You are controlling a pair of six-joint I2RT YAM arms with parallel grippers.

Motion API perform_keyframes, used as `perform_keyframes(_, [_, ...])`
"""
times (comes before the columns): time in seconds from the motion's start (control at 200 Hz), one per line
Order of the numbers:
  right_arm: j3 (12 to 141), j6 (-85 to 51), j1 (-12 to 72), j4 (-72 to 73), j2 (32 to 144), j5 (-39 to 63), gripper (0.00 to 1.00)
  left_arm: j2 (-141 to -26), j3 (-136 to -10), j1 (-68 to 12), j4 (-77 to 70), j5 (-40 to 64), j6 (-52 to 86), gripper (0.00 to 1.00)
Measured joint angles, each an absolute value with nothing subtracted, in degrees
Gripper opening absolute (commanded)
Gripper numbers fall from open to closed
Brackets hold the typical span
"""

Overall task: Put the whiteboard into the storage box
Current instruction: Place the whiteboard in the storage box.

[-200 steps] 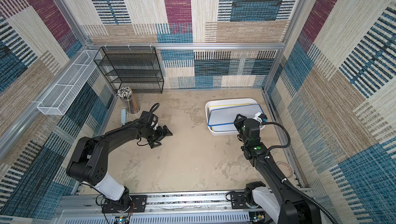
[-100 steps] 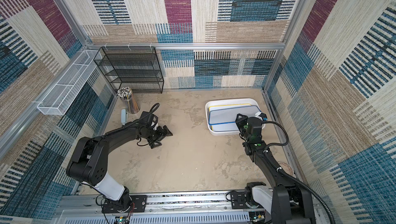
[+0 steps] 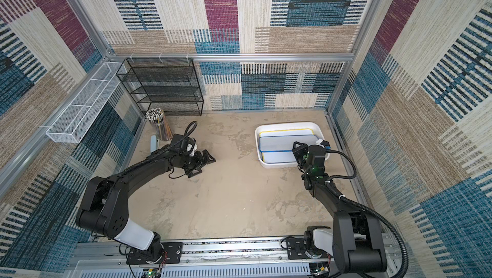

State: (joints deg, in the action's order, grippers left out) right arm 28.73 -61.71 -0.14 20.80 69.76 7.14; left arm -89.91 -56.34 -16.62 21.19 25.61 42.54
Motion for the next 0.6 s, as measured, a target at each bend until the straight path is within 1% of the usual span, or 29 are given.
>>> perform_keyframes(0.05, [28.62, -61.71, -0.45, 21.34, 70.26, 7.51, 0.41, -89.47, -56.66, -16.64, 21.19, 25.5, 41.45, 0.97])
perform_keyframes(0.256, [28.45, -61.67, -2.0, 22.72, 72.27, 9.56, 0.48, -86.85, -57.54, -17.08, 21.21, 23.83, 37.76, 0.97])
perform_keyframes(0.326, [28.58, -61.65, -2.55, 23.05, 73.03, 10.55, 0.51, -86.28, -58.0, -17.8, 21.23, 22.98, 36.51, 0.98])
perform_keyframes(0.381, [28.88, -61.6, -2.94, 23.07, 73.82, 11.07, 0.56, -86.17, -58.5, -18.5, 21.19, 22.72, 35.29, 0.98])
perform_keyframes(0.526, [30.76, -61.43, -3.86, 22.37, 76.58, 13.08, 0.6, -85.6, -58.76, -20.6, 21.26, 22.22, 32.97, 0.98])
perform_keyframes(0.596, [32.08, -61.41, -4.21, 21.87, 78.35, 14.15, 0.68, -85.25, -59.02, -21.67, 21.32, 21.21, 32.49, 0.98])
